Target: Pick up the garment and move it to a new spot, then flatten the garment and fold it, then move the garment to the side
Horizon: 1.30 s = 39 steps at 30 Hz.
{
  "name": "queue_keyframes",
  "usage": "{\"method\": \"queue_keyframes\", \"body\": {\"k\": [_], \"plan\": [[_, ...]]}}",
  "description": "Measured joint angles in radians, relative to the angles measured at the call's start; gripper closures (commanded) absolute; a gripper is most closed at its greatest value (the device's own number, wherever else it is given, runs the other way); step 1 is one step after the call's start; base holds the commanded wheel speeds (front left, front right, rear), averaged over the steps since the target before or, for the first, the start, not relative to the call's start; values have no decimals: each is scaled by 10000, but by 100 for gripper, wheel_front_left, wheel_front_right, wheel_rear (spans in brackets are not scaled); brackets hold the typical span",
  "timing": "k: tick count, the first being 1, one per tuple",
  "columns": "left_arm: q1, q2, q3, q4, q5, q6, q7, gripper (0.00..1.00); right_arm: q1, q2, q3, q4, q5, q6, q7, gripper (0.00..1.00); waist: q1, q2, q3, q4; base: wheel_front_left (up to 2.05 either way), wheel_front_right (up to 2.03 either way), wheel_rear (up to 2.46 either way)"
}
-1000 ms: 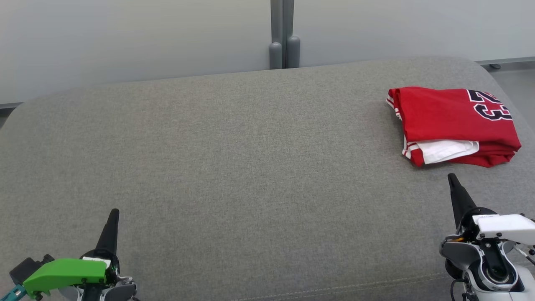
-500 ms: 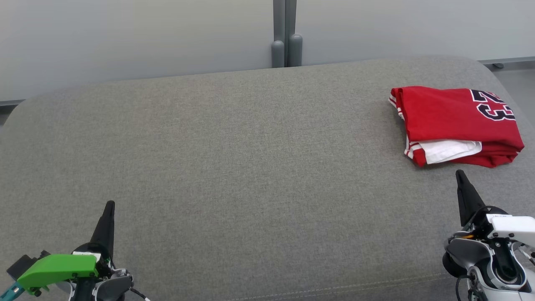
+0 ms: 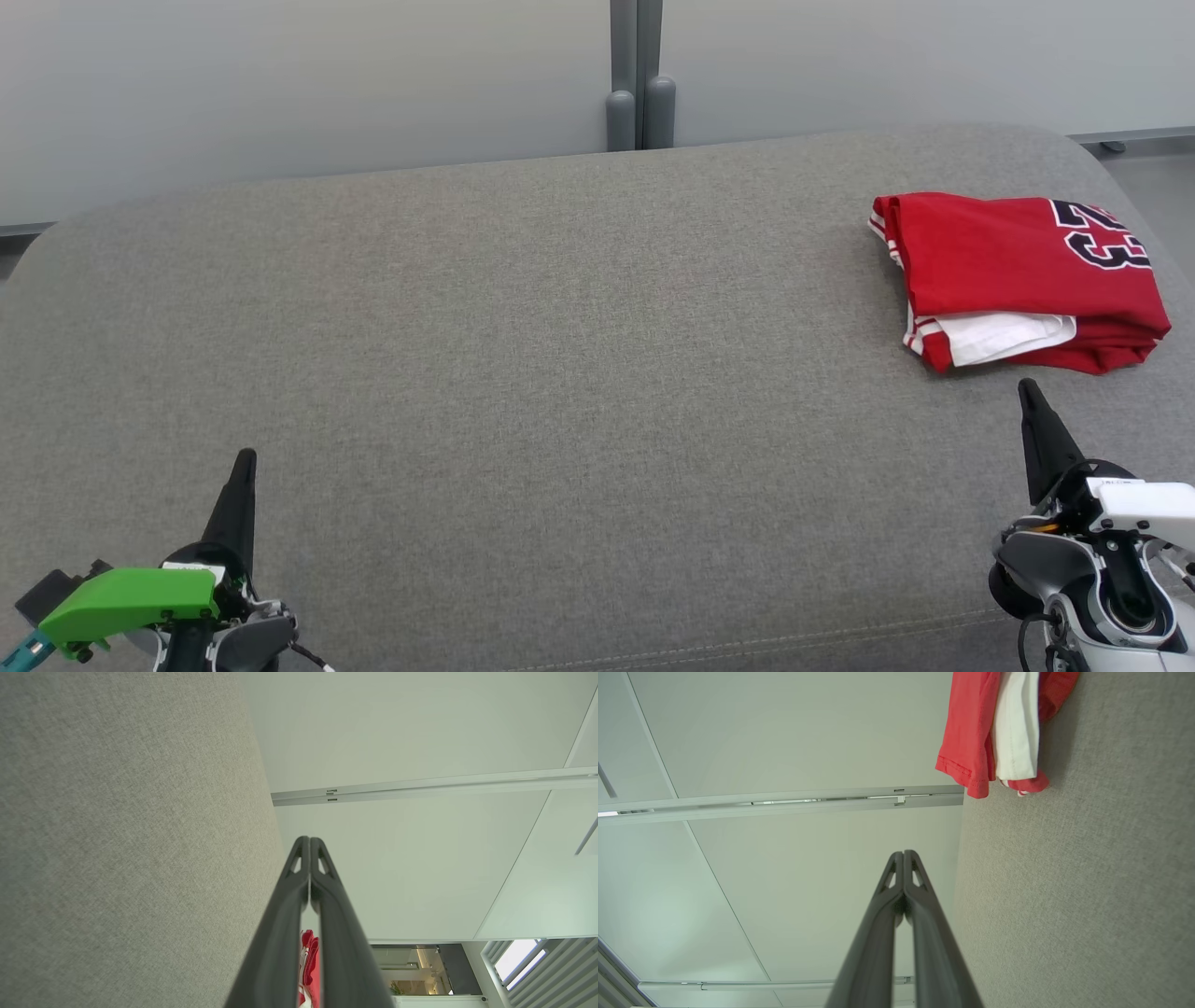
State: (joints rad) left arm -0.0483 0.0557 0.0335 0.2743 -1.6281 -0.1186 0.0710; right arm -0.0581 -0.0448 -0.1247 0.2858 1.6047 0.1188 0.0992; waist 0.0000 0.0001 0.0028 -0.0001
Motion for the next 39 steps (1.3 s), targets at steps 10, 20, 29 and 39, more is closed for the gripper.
{"method": "queue_keyframes", "body": {"k": [10, 20, 29, 39], "plan": [[-49, 0, 8, 25, 0, -2, 0, 100, -1, 0, -4, -4, 0, 0, 0, 100, 0, 0, 0, 0, 0, 0, 0], [-53, 0, 13, 35, 0, -2, 0, 100, -2, 2, -10, -8, 0, 0, 0, 100, 0, 0, -1, 0, 0, 0, 0], [-58, 0, 19, 42, 0, -2, 0, 100, -2, 2, -13, -12, 0, 0, 0, 100, 0, 0, -1, 1, 0, 0, 0], [-59, 0, 23, 52, 0, -2, 73, 100, -2, 2, -17, -19, 0, 0, 0, 100, 0, 0, -1, 1, 0, 0, 0]]}}
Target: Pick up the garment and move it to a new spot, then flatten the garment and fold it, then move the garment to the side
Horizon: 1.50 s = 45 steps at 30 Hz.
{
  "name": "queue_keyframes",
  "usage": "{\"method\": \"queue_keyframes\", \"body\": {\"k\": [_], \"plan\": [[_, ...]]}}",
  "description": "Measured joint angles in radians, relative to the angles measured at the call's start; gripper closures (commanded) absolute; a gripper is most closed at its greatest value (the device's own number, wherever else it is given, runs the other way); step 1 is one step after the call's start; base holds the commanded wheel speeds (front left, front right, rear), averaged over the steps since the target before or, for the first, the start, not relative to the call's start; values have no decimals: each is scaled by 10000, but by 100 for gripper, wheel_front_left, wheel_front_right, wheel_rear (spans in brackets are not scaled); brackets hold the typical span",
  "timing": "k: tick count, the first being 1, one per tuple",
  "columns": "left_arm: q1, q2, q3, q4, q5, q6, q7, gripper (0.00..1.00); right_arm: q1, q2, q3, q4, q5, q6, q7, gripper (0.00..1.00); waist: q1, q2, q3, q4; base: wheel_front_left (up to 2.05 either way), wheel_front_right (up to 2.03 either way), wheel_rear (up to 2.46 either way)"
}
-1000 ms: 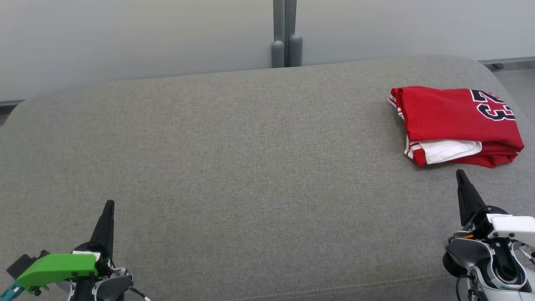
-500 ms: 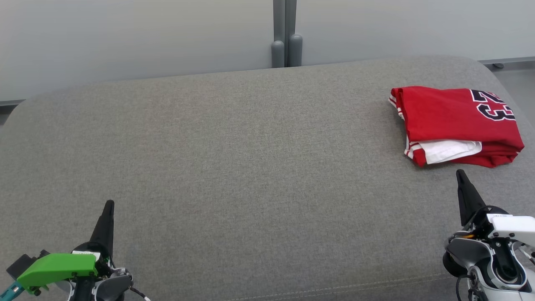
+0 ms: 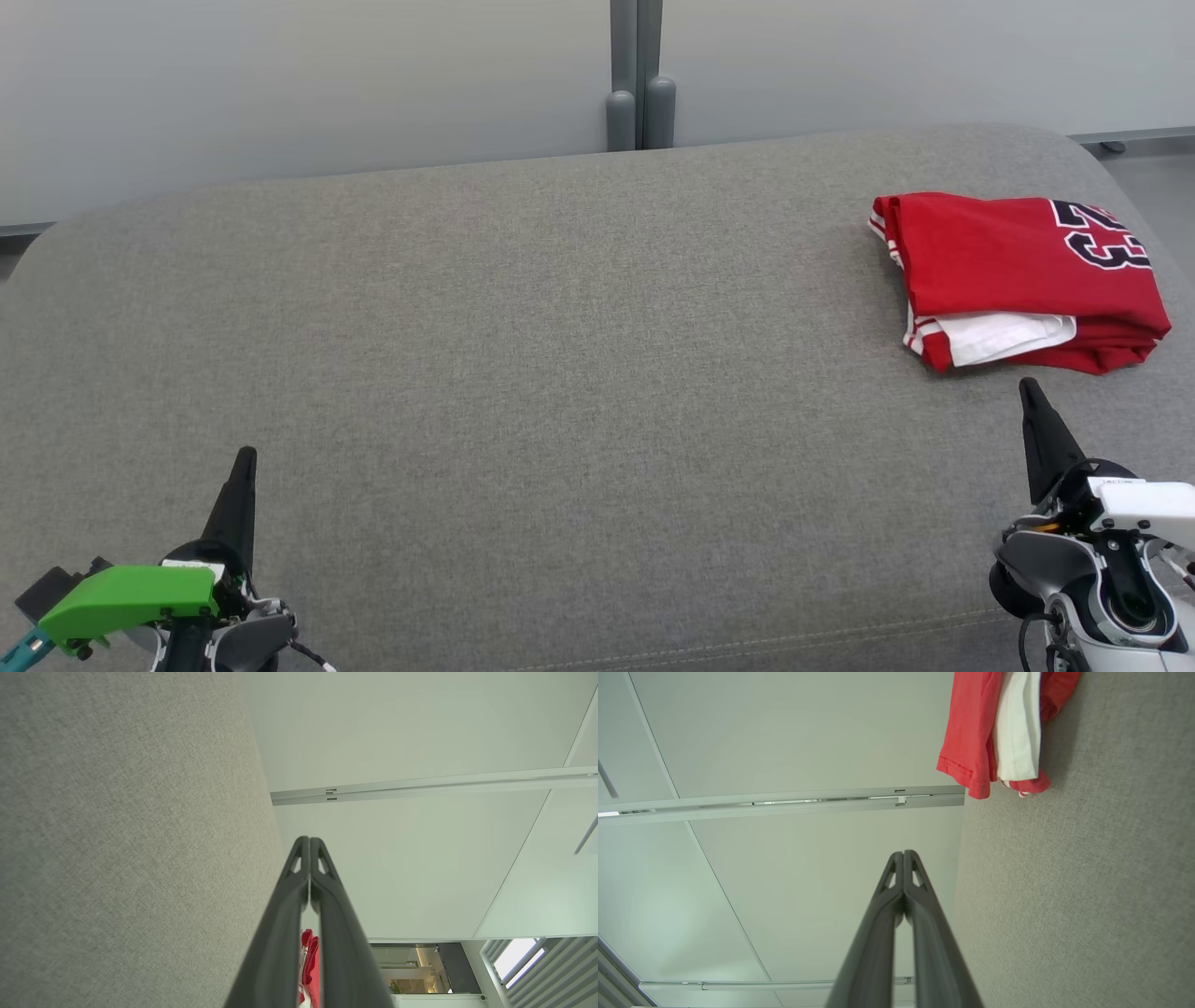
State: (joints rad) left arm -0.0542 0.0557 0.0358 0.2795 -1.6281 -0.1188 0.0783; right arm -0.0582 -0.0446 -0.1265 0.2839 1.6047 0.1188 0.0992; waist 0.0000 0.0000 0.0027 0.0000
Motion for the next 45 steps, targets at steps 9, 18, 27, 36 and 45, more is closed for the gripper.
{"method": "queue_keyframes", "body": {"k": [9, 18, 27, 36, 45], "plan": [[-2, 0, 4, 6, 0, -2, 0, 100, 0, 2, -4, -8, 0, 0, 2, 100, 0, 0, 0, 0, 0, 0, 0], [-3, 0, 8, 12, 0, -2, 0, 100, 0, 2, -6, -10, 0, 0, 2, 100, 0, 0, 0, 0, 0, 0, 0], [-4, 0, 12, 17, 0, -2, 0, 100, 0, 4, -8, -12, 0, 0, 31, 100, 0, 0, 0, 0, 0, 0, 0], [-6, 0, 17, 17, 0, -2, 0, 100, 0, 4, -8, -15, 0, 0, 31, 100, 0, 0, 0, 1, 0, 0, 0], [-9, 0, 27, 17, 0, -2, 0, 100, 0, 4, -8, -15, 0, 0, 31, 100, 0, 0, 0, 1, 0, 0, 0]]}}
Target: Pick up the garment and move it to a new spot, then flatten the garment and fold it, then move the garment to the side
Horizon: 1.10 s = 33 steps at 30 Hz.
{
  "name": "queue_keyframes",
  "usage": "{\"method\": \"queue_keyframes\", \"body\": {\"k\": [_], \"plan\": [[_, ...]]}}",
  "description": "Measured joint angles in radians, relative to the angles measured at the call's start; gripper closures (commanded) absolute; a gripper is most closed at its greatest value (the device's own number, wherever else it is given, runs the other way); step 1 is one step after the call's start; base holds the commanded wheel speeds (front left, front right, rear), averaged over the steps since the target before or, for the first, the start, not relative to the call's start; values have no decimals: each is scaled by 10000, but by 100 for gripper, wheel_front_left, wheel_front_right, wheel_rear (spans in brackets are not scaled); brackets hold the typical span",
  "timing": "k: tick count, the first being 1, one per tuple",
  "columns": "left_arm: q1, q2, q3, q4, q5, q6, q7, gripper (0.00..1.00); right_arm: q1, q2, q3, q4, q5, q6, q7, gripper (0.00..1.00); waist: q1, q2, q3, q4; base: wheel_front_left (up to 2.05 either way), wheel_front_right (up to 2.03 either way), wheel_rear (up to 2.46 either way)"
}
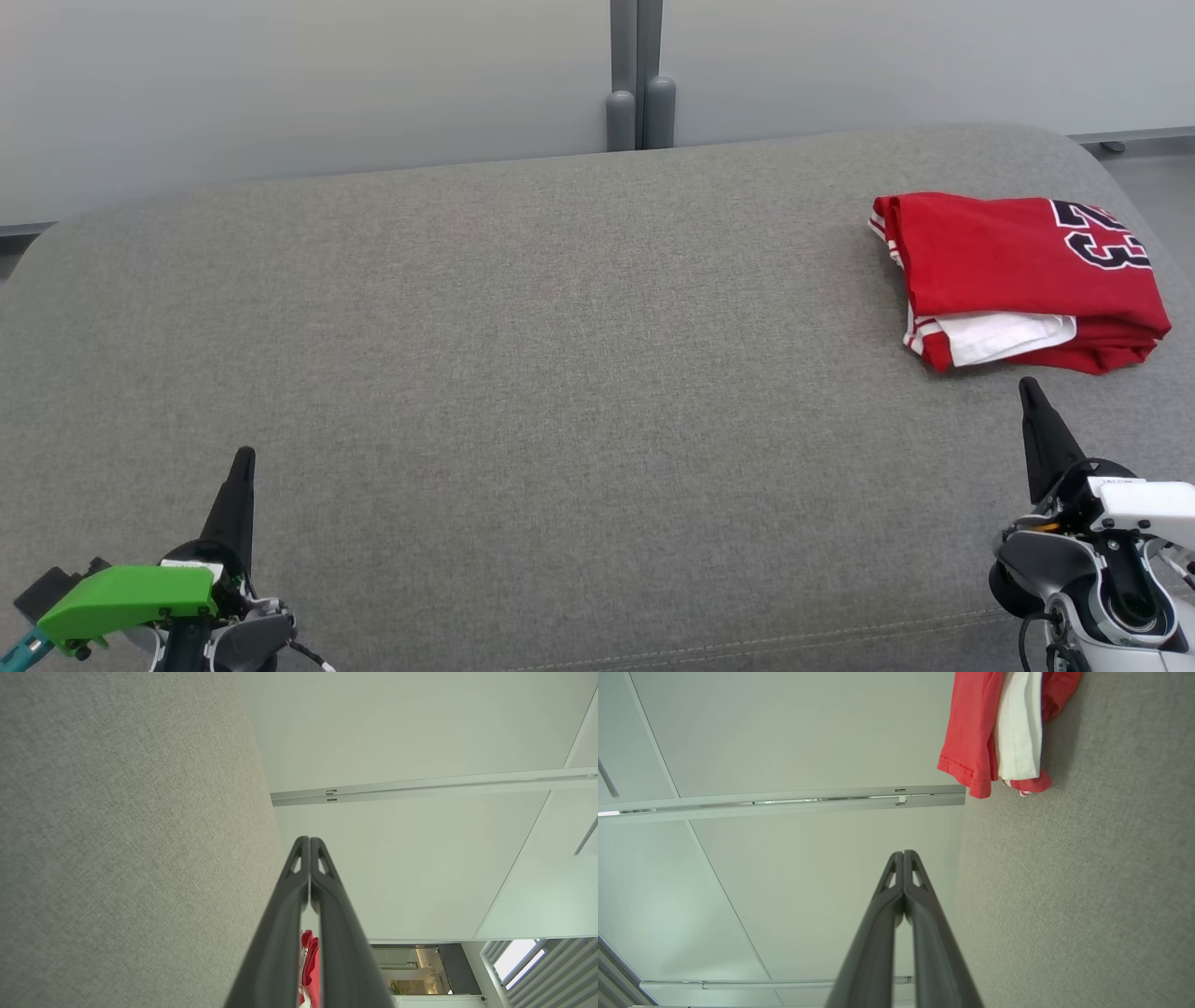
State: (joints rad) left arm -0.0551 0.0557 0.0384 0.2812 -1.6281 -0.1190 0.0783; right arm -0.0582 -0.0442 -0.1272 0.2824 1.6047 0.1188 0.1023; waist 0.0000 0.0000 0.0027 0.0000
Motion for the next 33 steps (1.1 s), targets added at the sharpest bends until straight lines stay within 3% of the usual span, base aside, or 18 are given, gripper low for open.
{"method": "queue_keyframes", "body": {"k": [33], "plan": [[-3, -4, 35, -21, 0, 0, 2, 100, 0, 2, -4, -6, 0, 0, 0, 100, 0, 0, 2, 0, 0, 0, 0]]}}
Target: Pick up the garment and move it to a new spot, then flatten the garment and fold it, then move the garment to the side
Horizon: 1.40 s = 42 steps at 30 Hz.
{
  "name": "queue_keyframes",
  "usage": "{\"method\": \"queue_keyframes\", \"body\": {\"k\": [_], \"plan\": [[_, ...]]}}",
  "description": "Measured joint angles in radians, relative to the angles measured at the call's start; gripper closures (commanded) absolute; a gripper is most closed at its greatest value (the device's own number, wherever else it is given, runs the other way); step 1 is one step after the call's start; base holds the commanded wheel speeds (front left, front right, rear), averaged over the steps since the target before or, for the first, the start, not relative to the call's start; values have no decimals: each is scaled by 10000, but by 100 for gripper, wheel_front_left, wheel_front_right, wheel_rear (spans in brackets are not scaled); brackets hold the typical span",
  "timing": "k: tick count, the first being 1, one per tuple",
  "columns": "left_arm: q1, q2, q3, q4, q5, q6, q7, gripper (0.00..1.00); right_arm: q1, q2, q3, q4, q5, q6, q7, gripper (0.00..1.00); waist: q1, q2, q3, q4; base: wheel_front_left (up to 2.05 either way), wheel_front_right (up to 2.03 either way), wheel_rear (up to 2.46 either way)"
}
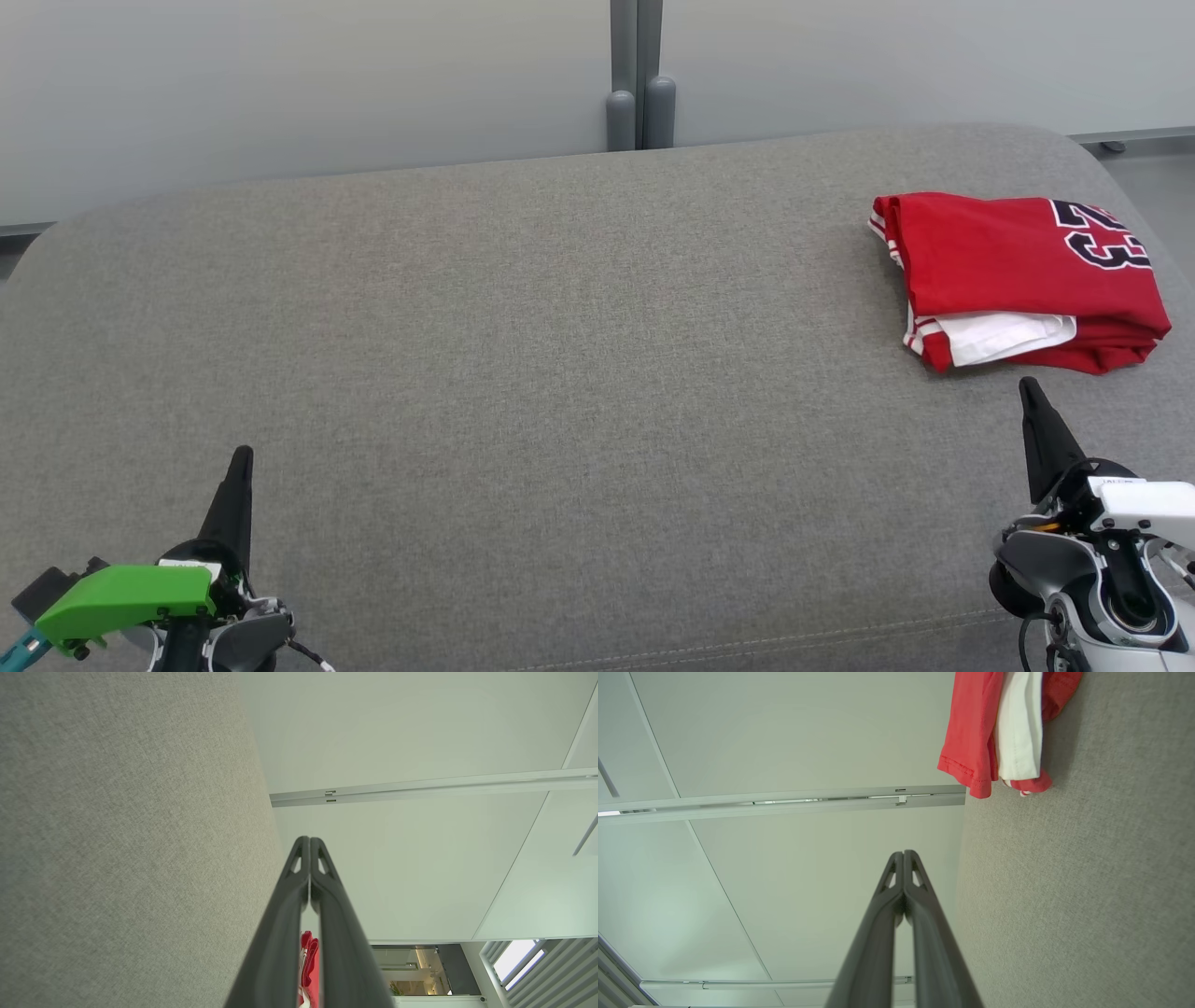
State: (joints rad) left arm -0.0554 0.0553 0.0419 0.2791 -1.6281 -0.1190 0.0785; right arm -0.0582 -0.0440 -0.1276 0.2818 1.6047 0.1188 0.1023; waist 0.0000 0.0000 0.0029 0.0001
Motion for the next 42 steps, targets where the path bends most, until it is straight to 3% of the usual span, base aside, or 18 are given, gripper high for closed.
{"method": "queue_keyframes", "body": {"k": [42], "plan": [[0, -4, 38, -23, 0, 0, 12, 100, 0, 6, -4, -4, 0, 0, 0, 100, 1, 0, 1, 0, 0, 0, 0]]}}
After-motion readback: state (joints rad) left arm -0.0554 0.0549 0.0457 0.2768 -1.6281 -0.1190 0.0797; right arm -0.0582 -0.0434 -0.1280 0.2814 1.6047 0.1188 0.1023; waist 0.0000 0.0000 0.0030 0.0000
